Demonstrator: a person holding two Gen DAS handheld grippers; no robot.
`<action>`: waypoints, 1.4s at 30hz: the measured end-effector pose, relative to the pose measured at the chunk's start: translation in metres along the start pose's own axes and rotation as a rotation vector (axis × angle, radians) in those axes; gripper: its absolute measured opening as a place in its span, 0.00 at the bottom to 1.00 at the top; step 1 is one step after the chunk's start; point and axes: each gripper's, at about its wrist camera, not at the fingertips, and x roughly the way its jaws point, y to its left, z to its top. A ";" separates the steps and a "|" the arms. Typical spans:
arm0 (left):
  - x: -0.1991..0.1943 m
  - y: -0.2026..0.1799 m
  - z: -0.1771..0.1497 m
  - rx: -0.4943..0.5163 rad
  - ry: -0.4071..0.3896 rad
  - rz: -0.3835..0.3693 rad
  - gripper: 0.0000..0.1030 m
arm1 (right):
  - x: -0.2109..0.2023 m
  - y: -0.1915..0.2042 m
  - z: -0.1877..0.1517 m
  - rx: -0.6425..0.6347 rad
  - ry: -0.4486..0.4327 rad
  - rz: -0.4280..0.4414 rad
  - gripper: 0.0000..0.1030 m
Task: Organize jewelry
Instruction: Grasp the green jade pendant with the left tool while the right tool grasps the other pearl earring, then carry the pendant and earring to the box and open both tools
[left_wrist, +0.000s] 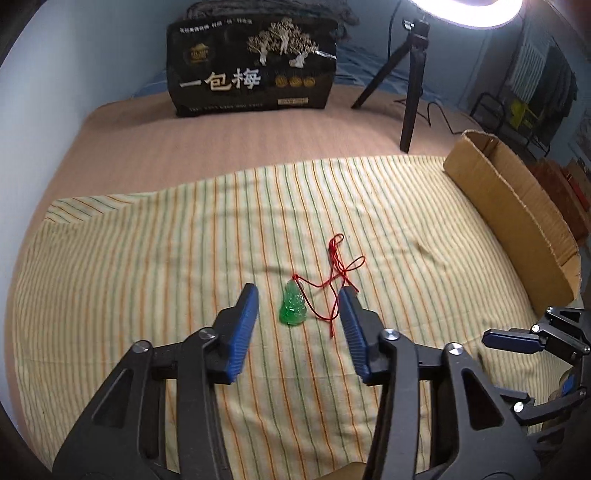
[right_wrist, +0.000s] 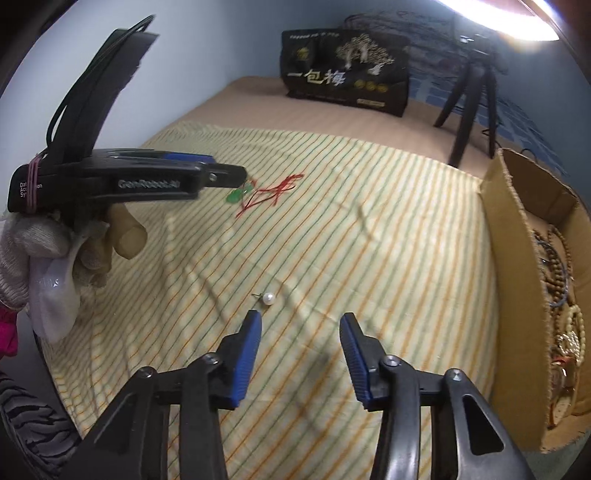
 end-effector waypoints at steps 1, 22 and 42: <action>0.002 0.000 0.000 -0.001 0.001 0.001 0.44 | 0.002 0.001 0.001 -0.004 0.002 0.003 0.43; 0.024 -0.002 0.000 0.003 0.009 -0.020 0.19 | 0.028 0.020 0.017 -0.065 0.021 0.012 0.17; -0.018 -0.006 0.013 0.007 -0.080 -0.002 0.13 | -0.009 0.013 0.016 -0.028 -0.044 0.027 0.07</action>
